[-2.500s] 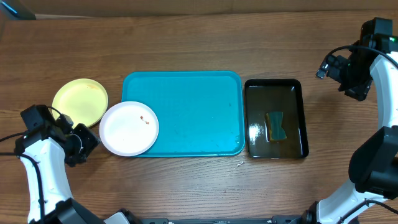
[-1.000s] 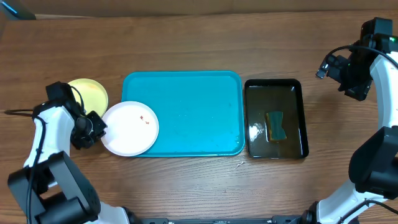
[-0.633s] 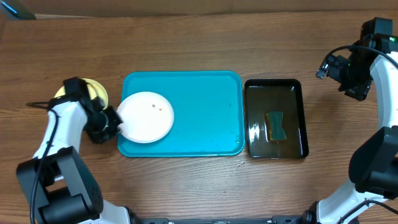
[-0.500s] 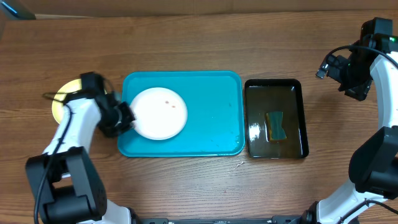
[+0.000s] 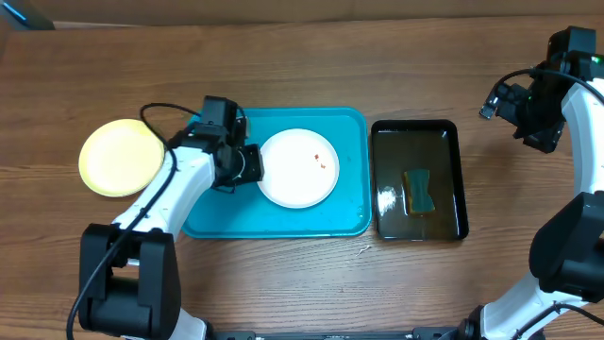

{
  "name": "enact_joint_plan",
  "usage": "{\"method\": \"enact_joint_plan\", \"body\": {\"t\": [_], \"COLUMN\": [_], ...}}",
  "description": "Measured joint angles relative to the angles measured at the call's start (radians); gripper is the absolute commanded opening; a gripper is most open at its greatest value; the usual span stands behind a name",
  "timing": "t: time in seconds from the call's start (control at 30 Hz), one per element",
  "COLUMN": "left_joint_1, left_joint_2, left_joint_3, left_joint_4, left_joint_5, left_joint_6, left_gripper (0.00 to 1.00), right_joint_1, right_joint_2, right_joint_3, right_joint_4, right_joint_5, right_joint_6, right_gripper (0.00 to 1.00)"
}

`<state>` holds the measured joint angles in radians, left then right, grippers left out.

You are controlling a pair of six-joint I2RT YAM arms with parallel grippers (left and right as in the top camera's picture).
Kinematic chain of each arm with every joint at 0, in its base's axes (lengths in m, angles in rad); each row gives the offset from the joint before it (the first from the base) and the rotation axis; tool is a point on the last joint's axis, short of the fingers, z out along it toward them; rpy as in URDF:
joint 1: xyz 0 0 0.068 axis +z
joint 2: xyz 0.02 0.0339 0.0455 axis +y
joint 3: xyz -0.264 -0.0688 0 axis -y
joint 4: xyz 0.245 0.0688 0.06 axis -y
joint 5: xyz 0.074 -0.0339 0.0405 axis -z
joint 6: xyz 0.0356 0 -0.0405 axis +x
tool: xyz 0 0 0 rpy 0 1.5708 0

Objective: Clean dirty plates on tray and stack at the side
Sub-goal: 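Slide the white plate right onto the blue tray center with the left gripper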

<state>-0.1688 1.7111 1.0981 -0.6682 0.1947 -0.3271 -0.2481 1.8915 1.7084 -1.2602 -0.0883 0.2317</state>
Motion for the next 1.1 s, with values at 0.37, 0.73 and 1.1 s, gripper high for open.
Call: {"method": "enact_joint_plan", "body": {"t": [0.37, 0.73, 1.1], "left_joint_1": [-0.034, -0.034, -0.034], "left_joint_2": [0.016, 0.121, 0.129], "left_joint_3": [0.000, 0.000, 0.000], "left_joint_4": [0.068, 0.114, 0.123], "left_joint_5": [-0.103, -0.106, -0.106], "left_joint_6": [-0.003, -0.015, -0.015], "left_gripper": [0.46, 0.29, 0.25], "right_joint_1": [0.000, 0.000, 0.000], "right_joint_2": [0.000, 0.000, 0.000], "right_joint_3": [0.000, 0.000, 0.000], "right_joint_4": [0.000, 0.000, 0.036], "right_joint_5": [0.000, 0.000, -0.041], "right_joint_6": [0.000, 0.000, 0.001], "right_gripper": [1.00, 1.00, 1.00]}}
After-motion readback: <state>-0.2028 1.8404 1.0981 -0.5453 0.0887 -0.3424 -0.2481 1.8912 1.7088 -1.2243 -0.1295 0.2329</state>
